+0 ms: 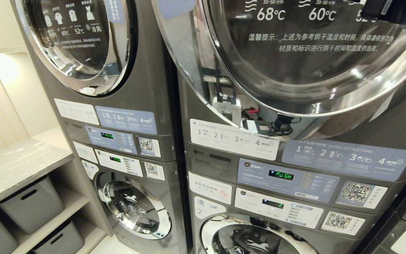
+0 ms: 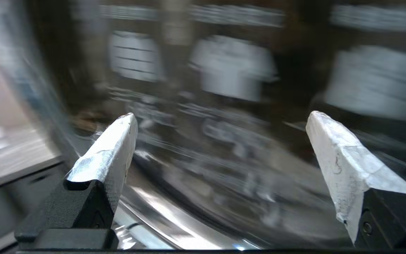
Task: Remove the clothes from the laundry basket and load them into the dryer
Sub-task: Open the dryer
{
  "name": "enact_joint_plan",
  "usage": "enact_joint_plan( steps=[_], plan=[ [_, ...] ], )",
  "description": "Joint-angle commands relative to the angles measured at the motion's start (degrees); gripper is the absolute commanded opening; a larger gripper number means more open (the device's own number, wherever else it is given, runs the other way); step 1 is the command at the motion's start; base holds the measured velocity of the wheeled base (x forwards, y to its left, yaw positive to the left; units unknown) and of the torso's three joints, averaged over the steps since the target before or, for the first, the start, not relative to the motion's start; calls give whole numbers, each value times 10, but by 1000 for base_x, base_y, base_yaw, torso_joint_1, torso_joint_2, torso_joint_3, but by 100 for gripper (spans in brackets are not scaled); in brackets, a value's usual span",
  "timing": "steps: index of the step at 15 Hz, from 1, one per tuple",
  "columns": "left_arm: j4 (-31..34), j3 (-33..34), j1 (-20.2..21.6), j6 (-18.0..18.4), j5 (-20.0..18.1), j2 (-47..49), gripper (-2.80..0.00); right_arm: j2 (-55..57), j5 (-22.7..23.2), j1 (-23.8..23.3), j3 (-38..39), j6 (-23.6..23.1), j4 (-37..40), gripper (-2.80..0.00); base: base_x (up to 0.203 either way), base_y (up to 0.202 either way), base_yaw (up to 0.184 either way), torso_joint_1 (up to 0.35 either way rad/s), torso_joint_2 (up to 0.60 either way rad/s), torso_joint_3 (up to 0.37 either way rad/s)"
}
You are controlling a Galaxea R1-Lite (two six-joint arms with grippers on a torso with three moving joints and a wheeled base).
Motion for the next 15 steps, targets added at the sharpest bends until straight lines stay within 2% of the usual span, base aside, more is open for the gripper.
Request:
enact_joint_plan(
  steps=[1, 4, 8, 10, 12, 15],
  plan=[
    [0, 0, 0, 0, 0, 1, -280, -36, -24, -33, 25, 5, -2, 0, 0, 0, 0, 0, 0, 0],
    [0, 0, 0, 0, 0, 1, -280, -100, -28, -64, 68, 9, -1, 0, 0, 0, 0, 0, 0, 0],
    [0, 0, 0, 0, 0, 1, -280, -164, -27, -72, 134, 9, 0, 0, 0, 0, 0, 0, 0, 0],
    [0, 0, 0, 0, 0, 1, -280, -151, -18, -70, 124, 8, -2, 0, 0, 0, 0, 0, 0, 0],
    [0, 0, 0, 2, 0, 1, -280, -109, 30, -62, 93, 6, -4, 0, 0, 0, 0, 0, 0, 0],
    [0, 0, 0, 1, 0, 1, -280, 13, 76, 5, 25, -10, -15, 0, 0, 0, 0, 0, 0, 0]
  ],
)
